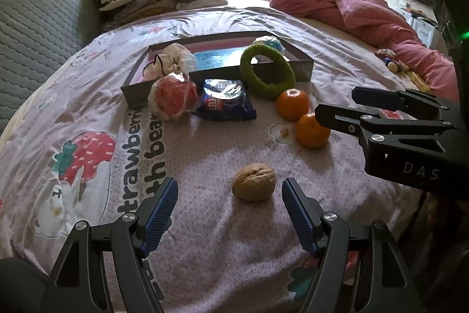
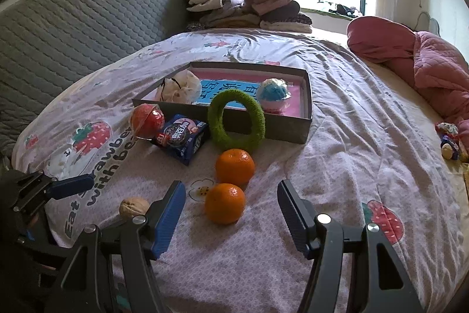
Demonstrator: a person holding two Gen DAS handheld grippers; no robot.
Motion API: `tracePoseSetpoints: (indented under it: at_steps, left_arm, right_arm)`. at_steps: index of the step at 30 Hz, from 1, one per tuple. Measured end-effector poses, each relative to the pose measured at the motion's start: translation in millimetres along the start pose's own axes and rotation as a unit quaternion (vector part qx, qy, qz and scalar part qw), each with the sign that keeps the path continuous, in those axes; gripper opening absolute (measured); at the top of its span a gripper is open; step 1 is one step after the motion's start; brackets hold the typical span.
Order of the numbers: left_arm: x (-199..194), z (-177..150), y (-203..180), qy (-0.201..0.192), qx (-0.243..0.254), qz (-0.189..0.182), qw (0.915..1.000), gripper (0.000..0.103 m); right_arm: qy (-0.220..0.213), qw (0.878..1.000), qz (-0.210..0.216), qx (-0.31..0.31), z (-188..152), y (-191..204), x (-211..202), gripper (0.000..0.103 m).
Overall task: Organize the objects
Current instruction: 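Grasp the walnut with left tool while right tool grasps an orange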
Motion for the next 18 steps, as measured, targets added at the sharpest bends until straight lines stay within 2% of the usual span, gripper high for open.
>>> tracePoseSetpoints:
  at_steps: [18]
  left_arm:
    - [14.4, -3.2, -1.4, 0.012, -0.003, -0.001, 0.9999, 0.075]
  right_arm:
    - [0.042, 0.999, 0.004, 0.006, -15.7, 0.3, 21.0, 0.065]
Point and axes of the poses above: each gripper's, at about its wrist camera, not at the fingertips, and x roughly the way its jaws point, y to its left, z to its top, the point moved 10 cm from there along x, roughly the way its jaws point, and after that the axes turned 14 degrees about x, right-handed, at the moved point
